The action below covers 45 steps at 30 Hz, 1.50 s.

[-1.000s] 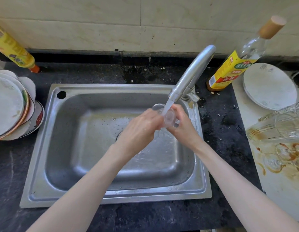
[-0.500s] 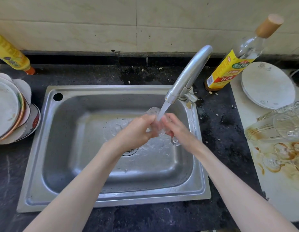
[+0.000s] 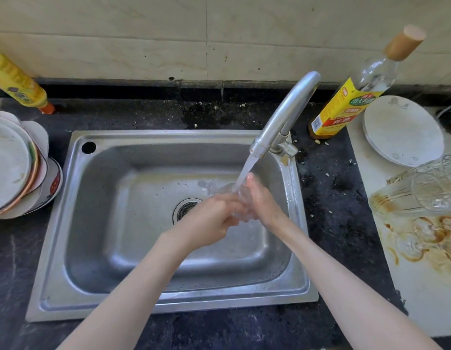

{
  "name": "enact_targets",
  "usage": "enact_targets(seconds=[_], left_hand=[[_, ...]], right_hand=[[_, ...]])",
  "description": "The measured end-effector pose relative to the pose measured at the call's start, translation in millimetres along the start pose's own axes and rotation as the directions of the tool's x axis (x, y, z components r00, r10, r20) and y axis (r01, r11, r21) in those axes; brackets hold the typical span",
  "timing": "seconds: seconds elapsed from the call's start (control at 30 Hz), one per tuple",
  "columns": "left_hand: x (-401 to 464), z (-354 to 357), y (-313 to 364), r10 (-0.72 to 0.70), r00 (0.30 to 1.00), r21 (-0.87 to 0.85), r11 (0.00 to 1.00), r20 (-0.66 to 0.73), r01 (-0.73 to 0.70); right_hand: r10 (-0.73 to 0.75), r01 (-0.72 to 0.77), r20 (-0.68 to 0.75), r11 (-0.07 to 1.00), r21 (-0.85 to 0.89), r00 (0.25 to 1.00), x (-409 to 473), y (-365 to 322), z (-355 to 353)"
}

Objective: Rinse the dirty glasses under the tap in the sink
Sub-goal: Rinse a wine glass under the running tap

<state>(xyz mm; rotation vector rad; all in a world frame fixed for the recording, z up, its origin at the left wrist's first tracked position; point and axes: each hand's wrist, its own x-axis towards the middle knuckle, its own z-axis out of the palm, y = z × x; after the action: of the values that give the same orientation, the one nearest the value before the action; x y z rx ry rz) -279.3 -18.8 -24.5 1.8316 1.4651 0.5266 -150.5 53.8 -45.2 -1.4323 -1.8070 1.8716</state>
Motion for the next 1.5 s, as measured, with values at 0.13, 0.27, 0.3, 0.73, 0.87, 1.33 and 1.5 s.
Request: enact_targets(seconds=[0.13,0.27,0.3,0.73,0.87,1.33,1.5], left_hand=[[-3.2,-8.4,-4.8,-0.107,0.994,-0.001,0.994,0.019,0.107],[-1.6,-6.7,-0.7,-0.275,0.947,-0.266,0.937,-0.167,0.225],[-1.3,-8.2,0.7,-0.263,0.953,-0.277,0.936,-0.148,0.215],[-0.8,-25.5,6.8,-0.170,0.983,-0.227,0.962,-0.069,0.150],[-2.6,-32.2,1.6,-0.167,0.960,0.040,0.986,0.222,0.163],[-2.1,-33.1,3.6,-0.202,0.971,-0.127,0.968,0.125,0.217],[-8.8,-19.2,-0.2,-0.268,0.960,-0.222,0.944,-0.082,0.244]], right_hand=[[0.102,-0.121,0.223,0.990,0.077,0.969,-0.8,-1.6,-8.3],[-0.066,0.060,0.100,0.996,0.060,0.993,-12.1,-2.5,-0.8],[-0.089,0.083,0.075,0.993,0.080,0.993,-12.8,-1.6,1.3],[-0.070,0.071,-0.033,0.997,0.041,0.997,-16.5,-6.7,6.0],[0.106,-0.116,0.100,0.989,0.091,0.989,-17.9,-11.5,4.1],[0.062,-0.082,0.165,0.989,0.123,0.984,-18.0,-6.6,-0.9],[-0.012,0.014,0.103,1.000,-0.021,0.995,-23.9,-7.1,-4.7]])
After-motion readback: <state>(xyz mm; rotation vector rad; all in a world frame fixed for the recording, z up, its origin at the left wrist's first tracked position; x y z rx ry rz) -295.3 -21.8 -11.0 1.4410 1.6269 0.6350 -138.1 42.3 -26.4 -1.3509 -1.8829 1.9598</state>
